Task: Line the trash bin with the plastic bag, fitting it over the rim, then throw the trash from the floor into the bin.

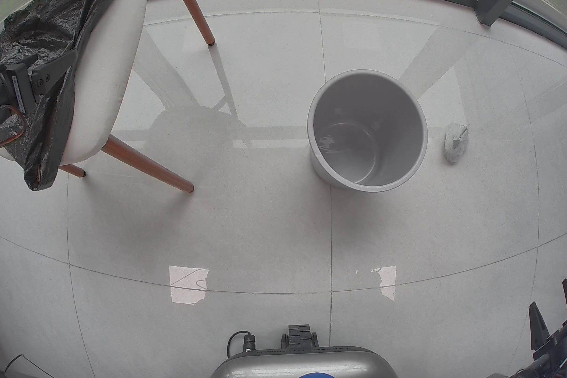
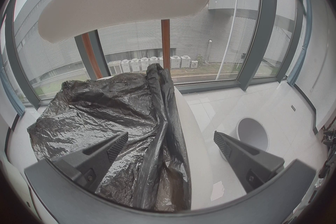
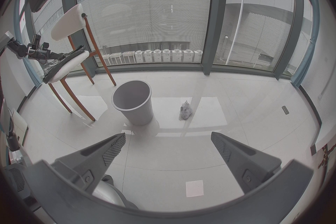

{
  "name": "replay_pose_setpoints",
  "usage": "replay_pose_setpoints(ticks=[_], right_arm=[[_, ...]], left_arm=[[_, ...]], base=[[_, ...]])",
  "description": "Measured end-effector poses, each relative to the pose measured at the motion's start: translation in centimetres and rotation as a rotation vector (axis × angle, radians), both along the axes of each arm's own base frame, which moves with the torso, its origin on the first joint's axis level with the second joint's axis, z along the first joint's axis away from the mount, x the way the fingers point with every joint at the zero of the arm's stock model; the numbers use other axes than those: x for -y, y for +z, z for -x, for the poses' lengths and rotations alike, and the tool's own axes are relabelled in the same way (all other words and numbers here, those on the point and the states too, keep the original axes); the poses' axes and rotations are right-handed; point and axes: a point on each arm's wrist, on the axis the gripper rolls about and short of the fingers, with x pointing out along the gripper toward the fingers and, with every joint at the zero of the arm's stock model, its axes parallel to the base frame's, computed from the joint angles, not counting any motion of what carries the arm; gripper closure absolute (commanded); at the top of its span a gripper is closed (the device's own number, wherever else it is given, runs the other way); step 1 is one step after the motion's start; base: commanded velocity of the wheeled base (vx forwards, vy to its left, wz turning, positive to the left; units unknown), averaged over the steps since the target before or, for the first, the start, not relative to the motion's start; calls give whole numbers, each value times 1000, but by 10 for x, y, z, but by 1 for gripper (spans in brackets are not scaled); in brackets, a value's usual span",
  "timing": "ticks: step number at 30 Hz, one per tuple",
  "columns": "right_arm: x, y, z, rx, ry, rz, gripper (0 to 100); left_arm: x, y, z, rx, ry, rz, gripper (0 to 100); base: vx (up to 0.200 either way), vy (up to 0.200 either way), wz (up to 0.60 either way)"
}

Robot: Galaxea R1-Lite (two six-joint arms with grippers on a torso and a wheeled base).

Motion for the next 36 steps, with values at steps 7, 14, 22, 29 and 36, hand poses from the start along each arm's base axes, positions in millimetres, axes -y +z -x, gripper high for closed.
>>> replay_pose_setpoints(ticks=[7,14,22,29,36], right_arm=[[0,0,0,0,0,0,0],[0,0,0,0,0,0,0],[0,0,0,0,0,0,0],[0,0,0,0,0,0,0],[0,0,0,0,0,0,0]], left_arm=[[-1,-2,-21,27,1,-3,0],[-3,-13,-40,-12,1,-5,100],[-3,-22,-45,-48,-6,-7,100],[-2,-13,-44,-24,-15,-9,100],[1,-3,-18,-43,-37,7,100]], base=[[0,0,0],[0,0,0],[0,0,0],[0,0,0],[0,0,0]])
